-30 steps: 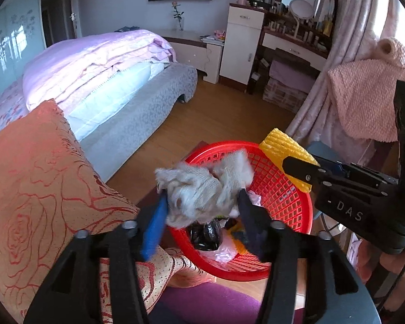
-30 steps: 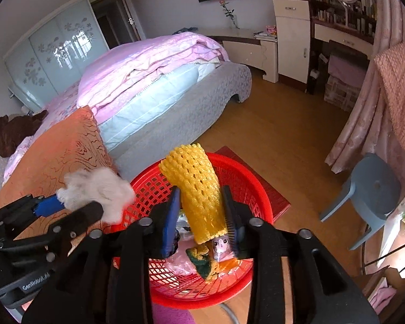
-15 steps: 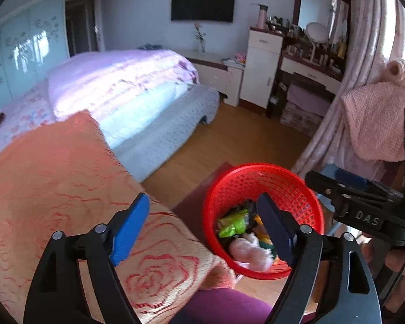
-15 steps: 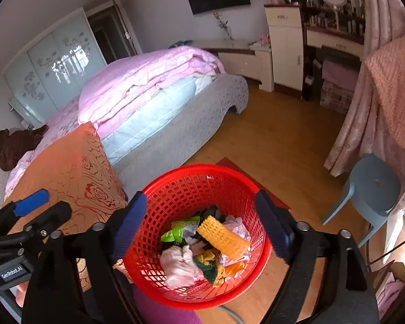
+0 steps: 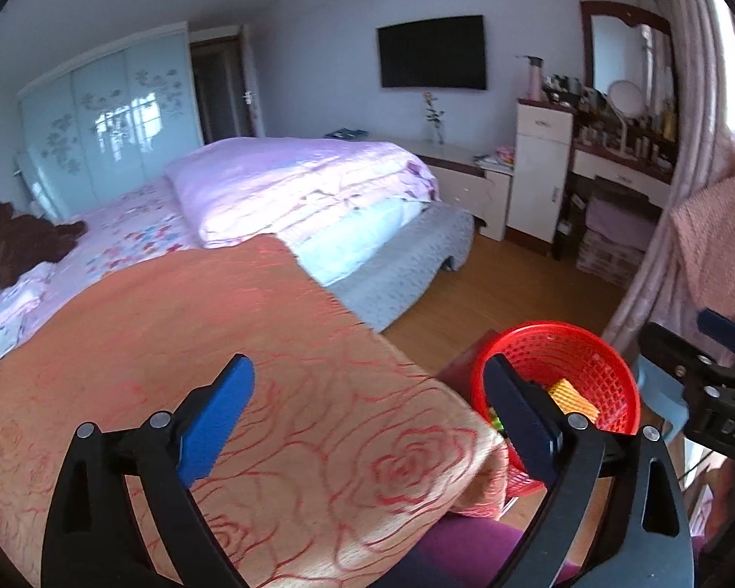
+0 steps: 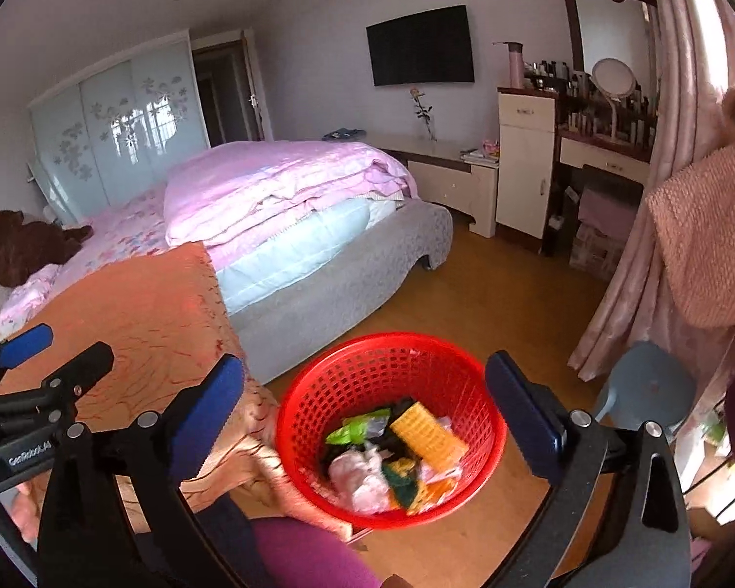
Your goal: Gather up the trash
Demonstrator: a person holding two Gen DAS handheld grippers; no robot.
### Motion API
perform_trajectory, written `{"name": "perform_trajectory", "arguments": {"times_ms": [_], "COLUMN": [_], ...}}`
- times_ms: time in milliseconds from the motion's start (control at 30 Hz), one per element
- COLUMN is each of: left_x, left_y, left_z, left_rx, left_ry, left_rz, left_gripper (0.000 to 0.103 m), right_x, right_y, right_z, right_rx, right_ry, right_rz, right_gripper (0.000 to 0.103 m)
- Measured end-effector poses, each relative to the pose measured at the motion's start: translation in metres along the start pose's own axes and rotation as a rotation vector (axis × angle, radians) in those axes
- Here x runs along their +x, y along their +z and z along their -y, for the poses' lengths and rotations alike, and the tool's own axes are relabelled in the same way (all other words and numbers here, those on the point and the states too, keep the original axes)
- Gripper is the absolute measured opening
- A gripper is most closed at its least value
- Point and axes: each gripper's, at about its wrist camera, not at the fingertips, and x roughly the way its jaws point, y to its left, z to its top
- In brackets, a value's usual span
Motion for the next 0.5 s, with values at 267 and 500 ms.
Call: {"name": "perform_trajectory", "arguments": {"times_ms": [267, 500], "left_x": [-0.012, -0.016], "left_y": [-0.015, -0.021], "left_z": [-0.017, -0.021], "left_rx": [-0.031, -0.039], "left_ry": [0.033, 0.040], "left_rz": [0.002, -0.003], "left_gripper": [0.092, 0.092], "right_x": [-0.014, -0.019], "right_y": [-0.010, -0.014], "right_z": [-0.007, -0.012], "right_rx": [0.038, 0.015], "right_ry": [-0.034, -0.039], "right_rz": [0.014, 0.039], "right_gripper": [0.096, 0.096]}}
